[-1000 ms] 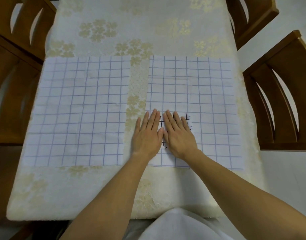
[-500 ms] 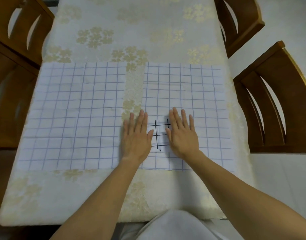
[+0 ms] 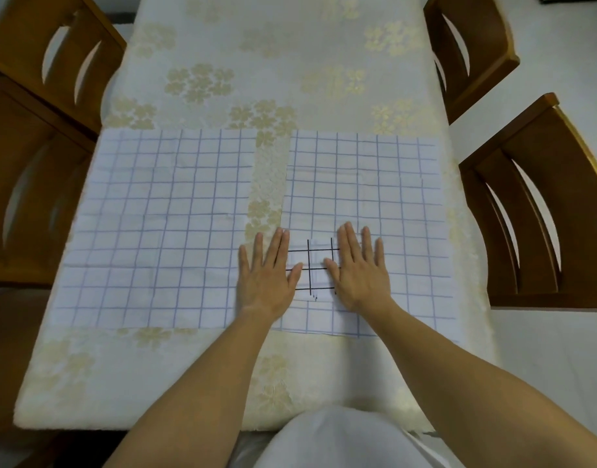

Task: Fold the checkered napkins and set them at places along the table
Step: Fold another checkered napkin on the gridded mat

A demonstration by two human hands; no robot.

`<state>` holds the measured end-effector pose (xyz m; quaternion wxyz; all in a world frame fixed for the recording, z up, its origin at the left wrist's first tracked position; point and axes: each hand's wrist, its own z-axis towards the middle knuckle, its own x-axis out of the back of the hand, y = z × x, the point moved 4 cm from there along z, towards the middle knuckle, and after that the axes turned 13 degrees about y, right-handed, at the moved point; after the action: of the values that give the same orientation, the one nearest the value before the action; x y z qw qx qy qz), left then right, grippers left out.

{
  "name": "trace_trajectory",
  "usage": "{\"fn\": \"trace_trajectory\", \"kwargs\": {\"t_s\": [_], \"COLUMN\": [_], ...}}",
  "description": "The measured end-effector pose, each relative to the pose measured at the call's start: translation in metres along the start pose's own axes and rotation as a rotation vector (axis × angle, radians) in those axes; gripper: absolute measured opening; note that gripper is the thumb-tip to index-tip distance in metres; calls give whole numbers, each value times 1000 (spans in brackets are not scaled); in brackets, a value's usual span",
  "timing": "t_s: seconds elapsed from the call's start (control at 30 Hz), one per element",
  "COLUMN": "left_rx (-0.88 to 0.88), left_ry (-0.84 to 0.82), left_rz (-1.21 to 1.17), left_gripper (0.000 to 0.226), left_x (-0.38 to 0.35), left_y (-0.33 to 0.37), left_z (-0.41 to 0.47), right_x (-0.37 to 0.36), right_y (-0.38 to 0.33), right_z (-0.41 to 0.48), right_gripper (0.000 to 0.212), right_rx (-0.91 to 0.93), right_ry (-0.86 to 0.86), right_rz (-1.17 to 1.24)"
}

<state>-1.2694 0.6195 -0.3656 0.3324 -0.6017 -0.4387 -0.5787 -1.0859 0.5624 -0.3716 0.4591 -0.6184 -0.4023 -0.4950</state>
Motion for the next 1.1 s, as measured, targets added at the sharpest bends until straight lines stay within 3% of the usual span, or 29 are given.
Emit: {"fn": "trace_trajectory", "kwargs": {"t_s": [0.17,0.27,0.33,0.47,0.6,0.7,0.87,1.1], "left_rx": [-54,-84,-76,-87,-132,-166,-67,165], "left_ry": [20,103,88,28,79,114,132,231], "left_rz": [6,-30,-53,-31,-83,-127,-419,-1022], "left_gripper": [70,51,42,48,26,18,11,12], "left_x": [17,33,41,51,64,83,114,164], "left_y": [-3,2,6,18,20,23,17,16], "left_z": [10,24,34,48,43,25,-7,-58], "right_x": [15,24,29,40,67,82,100,170], "right_y": [3,5,9,17,16,19,25,10], "right_z": [10,23,32,44,29,0,-38,-77], "right_gripper": [60,39,38,40,24,21,20,12], "right_rx": [19,19,-13,43,74,-39,-198,-341], "right_ry": [118,203,183,143,208,154,241,382], "right_rz": [41,43,45,42,272,506,783,1104]}}
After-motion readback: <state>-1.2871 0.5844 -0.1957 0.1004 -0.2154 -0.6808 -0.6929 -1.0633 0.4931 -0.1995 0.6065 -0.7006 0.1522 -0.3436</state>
